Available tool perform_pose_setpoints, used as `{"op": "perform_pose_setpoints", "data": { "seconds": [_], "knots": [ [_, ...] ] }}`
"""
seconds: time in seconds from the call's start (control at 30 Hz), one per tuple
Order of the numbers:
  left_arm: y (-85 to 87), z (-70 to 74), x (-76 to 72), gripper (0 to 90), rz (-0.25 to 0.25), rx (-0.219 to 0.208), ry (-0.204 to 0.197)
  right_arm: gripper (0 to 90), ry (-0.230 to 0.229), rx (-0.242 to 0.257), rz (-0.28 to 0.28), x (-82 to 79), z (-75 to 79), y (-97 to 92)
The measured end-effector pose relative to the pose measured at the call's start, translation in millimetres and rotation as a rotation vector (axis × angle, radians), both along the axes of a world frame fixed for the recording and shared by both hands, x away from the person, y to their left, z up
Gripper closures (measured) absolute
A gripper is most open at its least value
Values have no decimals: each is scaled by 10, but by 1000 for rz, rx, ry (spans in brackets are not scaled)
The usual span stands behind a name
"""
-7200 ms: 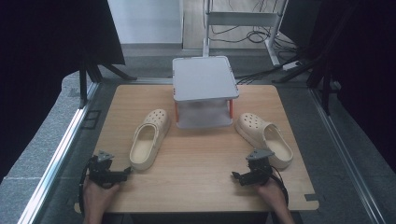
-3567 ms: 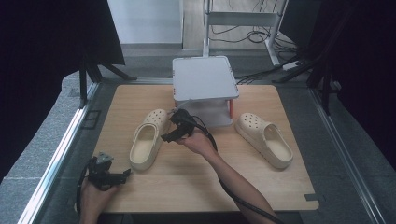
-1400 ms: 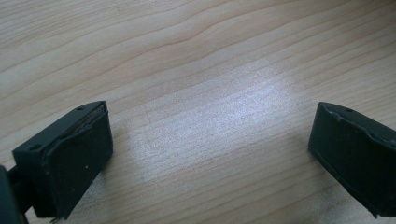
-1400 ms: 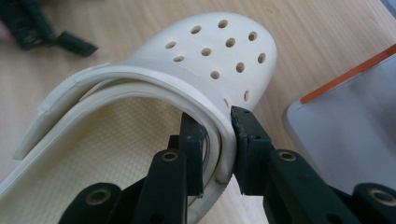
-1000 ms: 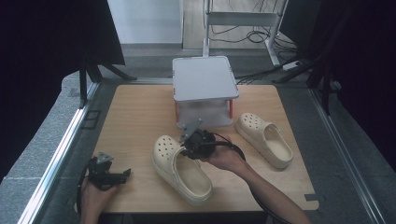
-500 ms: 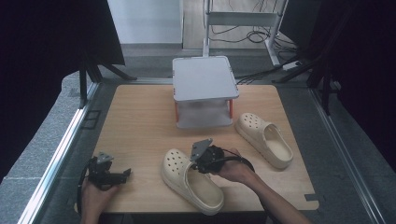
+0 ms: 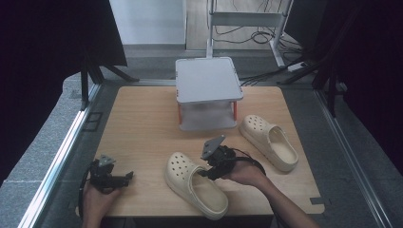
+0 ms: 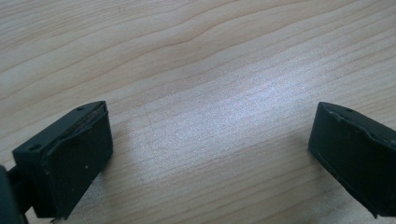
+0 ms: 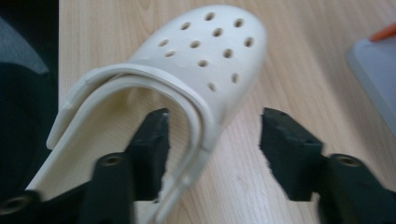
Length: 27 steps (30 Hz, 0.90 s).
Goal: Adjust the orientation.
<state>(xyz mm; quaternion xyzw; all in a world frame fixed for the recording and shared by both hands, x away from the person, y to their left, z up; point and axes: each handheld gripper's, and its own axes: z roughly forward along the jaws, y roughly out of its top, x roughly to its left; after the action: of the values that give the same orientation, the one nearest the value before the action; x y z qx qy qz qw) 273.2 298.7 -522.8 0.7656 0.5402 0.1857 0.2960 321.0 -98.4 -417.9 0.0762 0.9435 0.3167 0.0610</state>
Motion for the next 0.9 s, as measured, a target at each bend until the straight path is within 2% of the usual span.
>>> {"op": "perform_pose_setpoints", "data": {
  "seconds": [0.1, 0.27, 0.5, 0.73, 0.9],
  "knots": [
    [-2, 1, 3, 0, 1, -2, 1, 321, 27, 30, -28, 47, 47, -122],
    [-3, 1, 5, 0, 1, -2, 1, 218, 31, 15, -111, 120, 99, -326],
    [-5, 1, 8, 0, 1, -2, 0, 213, 36, 34, -238, 206, 158, -696],
    [-5, 0, 9, 0, 1, -2, 0, 264, 38, 76, -396, 263, 249, -1165],
    [-7, 0, 10, 0, 2, 1, -1, 314, 35, 95, -532, 309, 300, -1538]
  ]
}}
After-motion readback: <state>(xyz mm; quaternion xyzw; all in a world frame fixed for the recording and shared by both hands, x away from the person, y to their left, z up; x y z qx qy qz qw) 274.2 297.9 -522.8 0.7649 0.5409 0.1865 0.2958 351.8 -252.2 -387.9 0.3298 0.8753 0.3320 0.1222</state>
